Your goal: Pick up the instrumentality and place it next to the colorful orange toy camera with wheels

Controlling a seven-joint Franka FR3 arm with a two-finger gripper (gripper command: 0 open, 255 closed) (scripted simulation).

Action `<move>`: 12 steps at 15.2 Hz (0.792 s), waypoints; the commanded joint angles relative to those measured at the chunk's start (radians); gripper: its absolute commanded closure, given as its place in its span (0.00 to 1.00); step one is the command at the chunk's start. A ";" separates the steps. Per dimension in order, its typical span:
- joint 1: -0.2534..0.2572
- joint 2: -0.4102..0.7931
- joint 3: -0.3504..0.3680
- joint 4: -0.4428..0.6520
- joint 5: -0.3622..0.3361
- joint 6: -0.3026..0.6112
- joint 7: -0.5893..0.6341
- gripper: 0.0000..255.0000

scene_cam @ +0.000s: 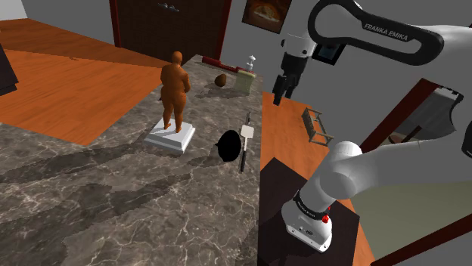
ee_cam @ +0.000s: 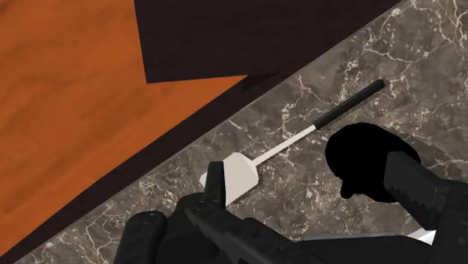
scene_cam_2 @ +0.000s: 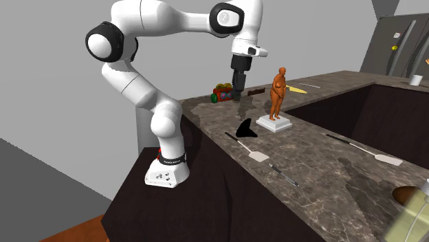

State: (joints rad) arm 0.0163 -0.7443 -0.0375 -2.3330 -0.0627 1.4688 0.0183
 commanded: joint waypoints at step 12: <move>-0.156 0.060 0.151 -0.321 0.175 0.429 0.622 0.00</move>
State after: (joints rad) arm -0.1245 -0.6979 0.0999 -2.6288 0.0967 1.8500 0.5791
